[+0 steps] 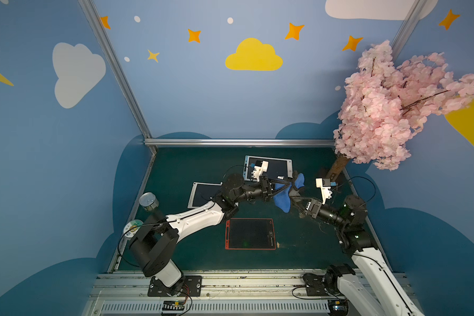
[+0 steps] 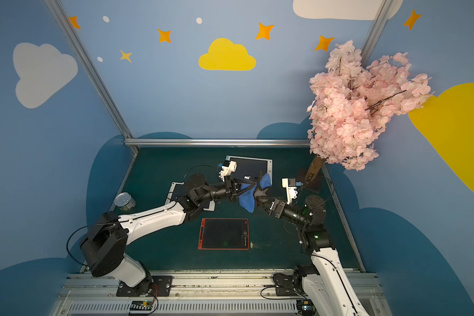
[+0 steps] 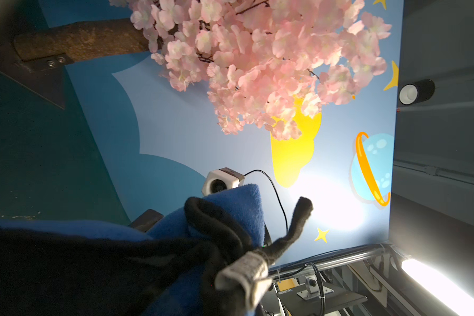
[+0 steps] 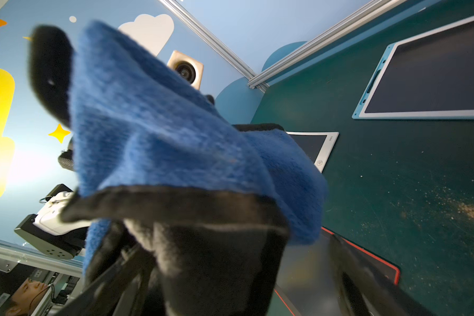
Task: Wipe the drawing tablet
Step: Adjust the cleaning item.
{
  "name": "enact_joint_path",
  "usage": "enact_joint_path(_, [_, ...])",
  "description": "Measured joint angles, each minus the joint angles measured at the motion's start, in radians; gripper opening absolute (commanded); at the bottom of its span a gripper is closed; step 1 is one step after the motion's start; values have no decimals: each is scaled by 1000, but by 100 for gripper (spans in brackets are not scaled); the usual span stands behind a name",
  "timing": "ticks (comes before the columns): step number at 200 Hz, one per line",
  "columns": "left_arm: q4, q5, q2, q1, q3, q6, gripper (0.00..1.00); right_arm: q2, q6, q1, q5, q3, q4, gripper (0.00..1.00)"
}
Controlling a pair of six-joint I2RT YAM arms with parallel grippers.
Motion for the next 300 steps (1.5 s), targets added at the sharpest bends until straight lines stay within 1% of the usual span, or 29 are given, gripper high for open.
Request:
enact_joint_path(20, [50,12,2,0,-3,-63,3,1,-10,-3,-15,0,18,98])
enact_joint_path(38, [97,19,2,0,-16,-116,3,9,11,-5,-48,-7,90,98])
enact_joint_path(67, [130,22,2,0,-42,-166,3,-3,23,-5,-77,-22,175,98])
enact_joint_path(97, [118,29,-25,1,-70,-191,3,-50,-13,-5,-92,-23,198,98])
enact_joint_path(120, [116,34,-57,2,-77,-209,3,-50,-25,-6,-97,-23,229,98])
enact_joint_path(147, [111,38,-85,2,-77,-210,3,26,18,0,-121,-23,320,98])
enact_joint_path(171, [108,41,-89,2,-77,-212,3,97,78,34,-140,-31,397,98])
enact_joint_path(209, [108,45,-80,0,-77,-219,3,82,114,109,-148,-37,449,98])
enact_joint_path(257, [121,48,-63,-2,-78,-229,3,-11,106,166,-151,-21,446,97])
enact_joint_path(281, [119,52,-63,6,-84,-211,3,-42,86,177,-137,12,385,97])
enact_joint_path(300, [77,59,-71,10,-84,-165,3,-61,56,180,-95,37,282,97])
